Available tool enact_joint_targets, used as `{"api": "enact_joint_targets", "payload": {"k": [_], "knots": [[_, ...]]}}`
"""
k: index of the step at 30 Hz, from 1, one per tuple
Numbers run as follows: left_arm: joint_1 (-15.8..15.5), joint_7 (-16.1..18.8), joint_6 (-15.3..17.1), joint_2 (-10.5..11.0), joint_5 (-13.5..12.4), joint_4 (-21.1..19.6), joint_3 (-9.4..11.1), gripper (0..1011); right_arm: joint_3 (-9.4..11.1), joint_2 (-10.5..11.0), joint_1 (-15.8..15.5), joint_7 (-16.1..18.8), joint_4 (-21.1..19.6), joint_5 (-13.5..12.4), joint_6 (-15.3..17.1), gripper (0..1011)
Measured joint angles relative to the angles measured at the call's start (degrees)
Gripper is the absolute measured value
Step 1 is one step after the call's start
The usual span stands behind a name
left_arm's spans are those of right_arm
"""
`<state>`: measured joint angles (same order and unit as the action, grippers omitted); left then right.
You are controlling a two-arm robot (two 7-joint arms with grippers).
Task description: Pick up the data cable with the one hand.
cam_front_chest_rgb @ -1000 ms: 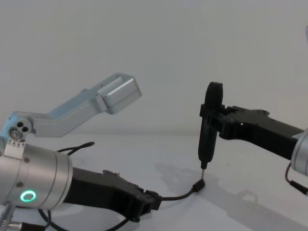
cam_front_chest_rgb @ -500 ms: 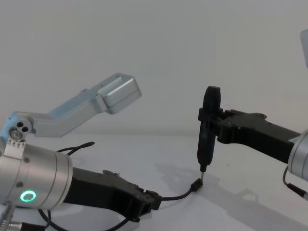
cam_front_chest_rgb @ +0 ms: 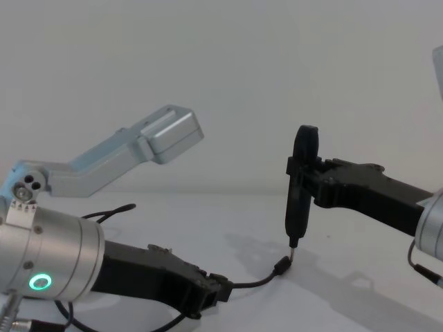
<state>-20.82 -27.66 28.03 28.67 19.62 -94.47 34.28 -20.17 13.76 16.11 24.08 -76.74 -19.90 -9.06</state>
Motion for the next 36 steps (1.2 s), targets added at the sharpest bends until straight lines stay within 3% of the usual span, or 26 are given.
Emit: {"api": "enact_joint_targets", "payload": {"k": [36], "knots": [[0.00, 0.00, 0.00, -0.01, 0.00, 0.00, 0.00, 41, 0.10, 0.00, 0.10, 0.26, 0.27, -0.07, -0.27, 275]]}}
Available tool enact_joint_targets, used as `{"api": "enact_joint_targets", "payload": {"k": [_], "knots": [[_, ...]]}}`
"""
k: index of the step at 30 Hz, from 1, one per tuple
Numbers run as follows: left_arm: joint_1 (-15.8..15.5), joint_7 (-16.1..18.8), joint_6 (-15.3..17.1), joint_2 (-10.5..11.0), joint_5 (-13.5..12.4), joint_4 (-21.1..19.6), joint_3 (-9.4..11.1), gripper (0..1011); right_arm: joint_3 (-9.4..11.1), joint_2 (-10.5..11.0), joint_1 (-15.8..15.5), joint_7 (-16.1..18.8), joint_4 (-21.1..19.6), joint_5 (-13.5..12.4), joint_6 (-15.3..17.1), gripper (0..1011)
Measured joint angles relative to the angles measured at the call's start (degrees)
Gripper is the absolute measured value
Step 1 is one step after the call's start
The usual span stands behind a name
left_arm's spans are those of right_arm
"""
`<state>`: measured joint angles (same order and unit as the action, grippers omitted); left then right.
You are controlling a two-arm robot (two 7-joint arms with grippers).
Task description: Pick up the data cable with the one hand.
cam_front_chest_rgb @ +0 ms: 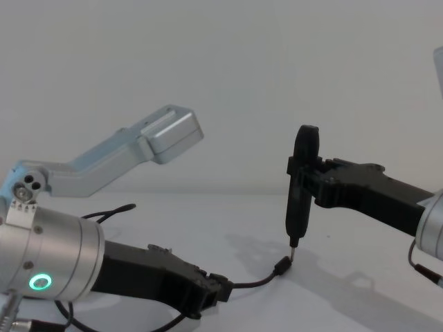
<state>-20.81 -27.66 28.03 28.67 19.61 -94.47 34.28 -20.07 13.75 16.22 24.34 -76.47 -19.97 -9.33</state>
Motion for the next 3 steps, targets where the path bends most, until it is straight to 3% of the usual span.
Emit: {"api": "enact_joint_targets", "payload": {"k": [3], "knots": [[0.00, 0.00, 0.00, 0.00, 0.01, 0.00, 0.00, 40, 0.00, 0.00, 0.00, 0.00, 0.00, 0.00, 0.00, 274]]}}
